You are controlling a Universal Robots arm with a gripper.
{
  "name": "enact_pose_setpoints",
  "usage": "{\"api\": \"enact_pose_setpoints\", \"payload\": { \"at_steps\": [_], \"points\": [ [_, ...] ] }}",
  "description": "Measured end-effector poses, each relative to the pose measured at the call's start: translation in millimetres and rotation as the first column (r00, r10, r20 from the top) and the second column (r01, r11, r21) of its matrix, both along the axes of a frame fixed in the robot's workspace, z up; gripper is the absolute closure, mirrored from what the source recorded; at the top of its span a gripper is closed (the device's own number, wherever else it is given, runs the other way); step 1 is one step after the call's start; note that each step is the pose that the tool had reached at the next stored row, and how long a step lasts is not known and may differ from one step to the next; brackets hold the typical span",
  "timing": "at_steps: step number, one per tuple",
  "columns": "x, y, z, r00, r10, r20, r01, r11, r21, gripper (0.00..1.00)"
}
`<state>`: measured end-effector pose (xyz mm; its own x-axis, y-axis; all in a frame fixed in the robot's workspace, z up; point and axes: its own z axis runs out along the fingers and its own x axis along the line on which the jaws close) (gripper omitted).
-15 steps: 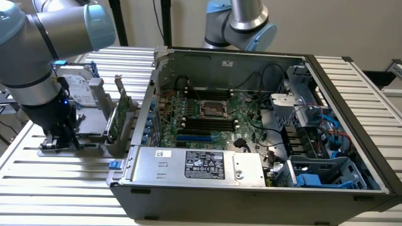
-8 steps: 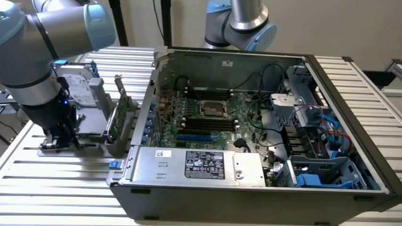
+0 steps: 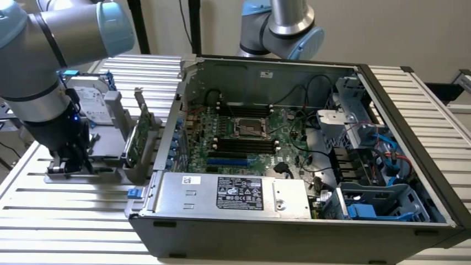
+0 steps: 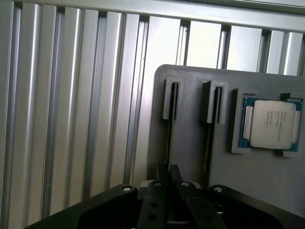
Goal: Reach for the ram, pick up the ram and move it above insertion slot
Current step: 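Pick up the ram and move it above insertion slot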
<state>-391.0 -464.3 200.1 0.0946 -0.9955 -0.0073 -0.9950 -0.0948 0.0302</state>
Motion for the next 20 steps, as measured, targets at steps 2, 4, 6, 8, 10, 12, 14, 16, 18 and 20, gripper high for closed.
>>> {"api": "enact_pose_setpoints", "payload": {
  "at_steps": [2,4,6,8,10,12,14,16,18,20],
  "points": [
    [0.0,0.0,1.6,1.0,-0.002,0.0,0.002,1.0,0.001,0.86],
    [0.0,0.0,4.0,1.0,-0.004,0.0,0.004,1.0,0.0023,0.86],
    [0.0,0.0,6.6,1.0,-0.005,0.0,0.005,1.0,0.003,0.86],
    [0.0,0.0,9.8,1.0,-0.007,0.0,0.007,1.0,0.0035,0.86],
    [0.0,0.0,13.3,1.0,-0.008,0.0,0.008,1.0,0.004,0.86],
    [0.0,0.0,17.3,1.0,-0.01,0.0,0.01,0.9999,0.0047,0.86],
    [0.0,0.0,22.2,0.9999,-0.011,-0.0001,0.011,0.9999,0.0054,0.86],
    [0.1,0.0,29.3,0.9999,-0.012,0.0,0.012,0.9999,0.0063,0.86],
    [0.4,0.0,37.0,0.9999,-0.012,-0.0001,0.012,0.9999,0.007,0.86],
    [1.1,0.0,45.6,0.9999,-0.013,-0.0001,0.013,0.9999,0.0074,0.86]
  ]
}}
